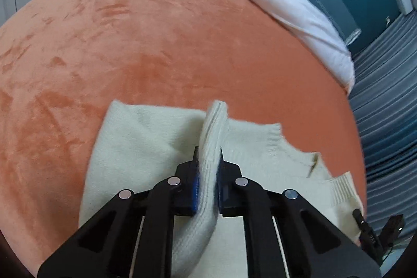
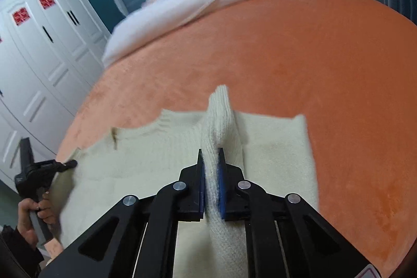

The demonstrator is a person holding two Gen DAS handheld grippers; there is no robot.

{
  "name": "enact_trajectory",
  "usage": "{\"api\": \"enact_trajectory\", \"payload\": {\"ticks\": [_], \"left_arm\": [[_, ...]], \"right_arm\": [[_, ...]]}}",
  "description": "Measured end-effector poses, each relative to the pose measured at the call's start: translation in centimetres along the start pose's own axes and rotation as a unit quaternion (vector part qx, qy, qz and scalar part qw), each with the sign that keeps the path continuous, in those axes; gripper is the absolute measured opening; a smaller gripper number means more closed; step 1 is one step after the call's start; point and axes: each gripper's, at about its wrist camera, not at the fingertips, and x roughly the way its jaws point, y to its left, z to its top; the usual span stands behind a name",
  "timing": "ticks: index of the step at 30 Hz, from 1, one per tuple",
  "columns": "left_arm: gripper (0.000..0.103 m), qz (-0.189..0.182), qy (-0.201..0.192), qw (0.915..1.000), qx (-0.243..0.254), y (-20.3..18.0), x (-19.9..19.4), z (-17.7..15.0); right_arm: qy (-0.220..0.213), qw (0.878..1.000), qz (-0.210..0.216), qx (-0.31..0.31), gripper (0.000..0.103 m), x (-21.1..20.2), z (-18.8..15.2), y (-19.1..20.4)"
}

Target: Fold small clothes

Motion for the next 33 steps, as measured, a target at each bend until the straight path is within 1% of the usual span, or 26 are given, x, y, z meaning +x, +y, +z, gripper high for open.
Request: {"api": "enact_trajectory", "payload": {"ticks": [1, 3, 5, 6, 7, 8, 9, 10, 11, 12, 13, 14, 15, 16, 17, 18, 19, 21, 23, 24, 25, 27, 29, 30, 31, 33], "left_arm": [[0.008, -0.015, -0.019, 0.9997, 0.004, -0.6, -1.1, 0.4], [0.009, -0.026, -0.052, 0.998, 0.024, -2.0, -3.0, 1.3], [0.009, -0.019, -0.071, 0.9969, 0.029, -2.6, -3.4, 2.2], [0.009, 0.0, -0.068, 0.9972, 0.03, -2.4, -2.6, 2.4], [0.01, 0.019, -0.054, 0.998, 0.026, -1.8, -1.3, 2.6], [0.01, 0.037, -0.032, 0.9987, 0.015, -1.0, 0.4, 2.4], [0.011, 0.056, -0.006, 0.9984, 0.0, 0.0, 2.0, 2.2], [0.012, 0.081, 0.021, 0.9964, -0.019, 1.2, 3.1, 1.7], [0.014, 0.083, 0.022, 0.9957, -0.036, 1.7, 2.8, 1.1], [0.015, 0.068, 0.002, 0.9966, -0.047, 2.0, 1.7, 0.5], [0.023, 0.062, -0.019, 0.9966, -0.05, 2.0, 0.2, 0.0], [0.031, 0.072, -0.03, 0.9961, -0.043, 1.6, -1.3, -0.6], [0.044, 0.075, -0.044, 0.9958, -0.03, 1.1, -3.0, -1.4], [0.053, 0.074, -0.058, 0.9955, -0.013, 0.5, -4.5, -2.3], [0.058, 0.081, -0.066, 0.9945, 0.007, -0.3, -6.0, -3.5], [0.067, 0.088, -0.068, 0.9934, 0.026, -1.1, -7.1, -4.9], [0.071, 0.092, -0.066, 0.9929, 0.036, -1.8, -7.8, -6.1], [0.071, 0.086, -0.053, 0.9941, 0.041, -3.1, -8.5, -9.1], [0.071, 0.066, -0.029, 0.9969, 0.031, -4.2, -8.2, -11.3], [0.071, 0.053, -0.017, 0.998, 0.029, -4.9, -7.9, -12.4], [0.071, 0.045, -0.009, 0.9985, 0.031, -5.6, -7.4, -13.1], [0.071, 0.054, -0.003, 0.9976, 0.044, -6.4, -6.3, -14.2], [0.071, 0.092, -0.016, 0.9929, 0.073, -6.5, -5.5, -14.7], [0.071, 0.112, -0.023, 0.9895, 0.089, -6.1, -5.3, -14.6], [0.071, 0.134, -0.027, 0.9855, 0.101, -5.6, -5.3, -14.5], [0.071, 0.156, -0.029, 0.9815, 0.107, -4.2, -6.2, -14.2]], "right_arm": [[-0.026, 1.0, 0.015, -0.004, 0.009, -1.3, 0.6, 0.6], [-0.072, 0.997, 0.031, -0.004, 0.009, -3.8, 1.9, 1.0], [-0.092, 0.995, 0.03, 0.008, 0.009, -4.3, 2.6, 0.4], [-0.086, 0.996, 0.015, 0.018, 0.009, -3.6, 2.6, -0.4], [-0.068, 0.997, -0.005, 0.03, 0.01, -2.2, 2.3, -1.5], [-0.037, 0.998, -0.022, 0.047, 0.011, -0.3, 1.8, -3.0], [0.017, 0.996, -0.046, 0.072, 0.013, 2.3, 0.8, -4.8], [0.066, 0.991, -0.068, 0.089, 0.013, 4.2, -0.2, -6.0], [0.061, 0.992, -0.057, 0.099, 0.012, 4.0, -0.7, -6.5], [0.035, 0.993, -0.056, 0.095, 0.014, 2.6, -0.7, -6.1], [0.018, 0.994, -0.064, 0.084, 0.021, 1.2, -0.6, -5.4], [-0.005, 0.995, -0.077, 0.065, 0.021, -0.9, -0.5, -4.2], [-0.025, 0.995, -0.08, 0.047, 0.021, -2.7, -0.6, -3.2], [-0.039, 0.996, -0.077, 0.029, 0.022, -4.4, -1.0, -2.0], [-0.042, 0.997, -0.071, 0.009, 0.022, -5.8, -1.6, -0.8], [-0.038, 0.997, -0.065, -0.012, 0.022, -6.8, -2.5, 0.6], [-0.031, 0.997, -0.058, -0.028, 0.022, -7.3, -3.5, 1.8], [0.0, 0.999, -0.025, -0.037, 0.022, -7.6, -6.0, 3.7], [0.03, 0.999, 0.026, -0.016, 0.021, -6.6, -8.0, 5.7], [0.044, 0.998, 0.051, -0.018, 0.017, -5.7, -8.9, 7.3], [0.051, 0.996, 0.064, -0.032, 0.017, -5.0, -9.8, 9.1], [0.063, 0.992, 0.086, -0.072, 0.016, -3.4, -10.8, 12.4], [0.08, 0.989, 0.078, -0.093, 0.015, -1.8, -11.4, 13.5], [0.091, 0.989, 0.063, -0.094, 0.011, -0.8, -11.3, 13.1], [0.091, 0.991, 0.044, -0.092, 0.009, -0.6, -11.2, 12.4], [0.076, 0.995, 0.001, -0.064, 0.009, -1.5, -10.5, 9.1]]}}
